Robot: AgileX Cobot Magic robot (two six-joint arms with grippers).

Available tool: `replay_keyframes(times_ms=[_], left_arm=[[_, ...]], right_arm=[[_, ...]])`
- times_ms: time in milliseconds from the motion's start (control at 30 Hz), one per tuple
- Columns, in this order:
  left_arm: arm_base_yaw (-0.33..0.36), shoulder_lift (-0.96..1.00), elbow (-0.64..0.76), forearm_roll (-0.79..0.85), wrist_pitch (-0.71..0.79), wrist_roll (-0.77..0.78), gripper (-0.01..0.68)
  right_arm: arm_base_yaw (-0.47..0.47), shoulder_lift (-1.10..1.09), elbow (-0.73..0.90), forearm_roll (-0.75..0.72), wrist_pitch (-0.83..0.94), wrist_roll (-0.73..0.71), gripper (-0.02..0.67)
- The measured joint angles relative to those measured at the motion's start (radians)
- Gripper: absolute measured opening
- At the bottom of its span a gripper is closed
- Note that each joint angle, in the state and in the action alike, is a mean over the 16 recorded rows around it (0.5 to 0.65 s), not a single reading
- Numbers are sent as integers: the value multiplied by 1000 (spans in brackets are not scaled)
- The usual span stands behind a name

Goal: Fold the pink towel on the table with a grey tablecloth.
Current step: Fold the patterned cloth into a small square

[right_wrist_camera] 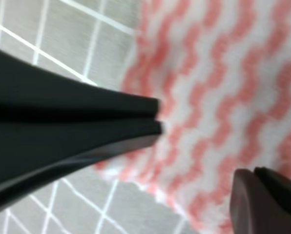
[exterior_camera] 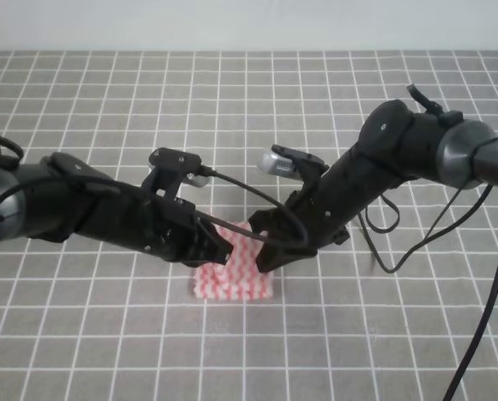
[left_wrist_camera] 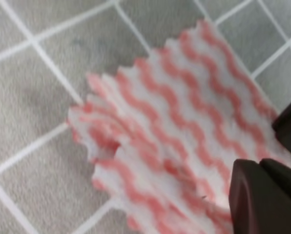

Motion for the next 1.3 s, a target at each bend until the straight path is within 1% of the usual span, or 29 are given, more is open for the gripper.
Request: replay_keyframes(times_ms=[300, 533, 967, 1300], left_arm=[[-5, 5, -1, 116, 19, -74, -2], [-4, -23, -1, 161, 32, -102, -2], [-4, -31, -2, 208, 106, -162, -2], [-4, -22, -32, 260, 123, -203, -2]], right_arm=[[-1, 18, 0, -80, 13, 49, -15], [-2, 14, -1, -105, 16, 76, -16], [-1, -6, -10, -83, 10, 73, -17], [-2, -7, -16, -70, -10, 63, -16]])
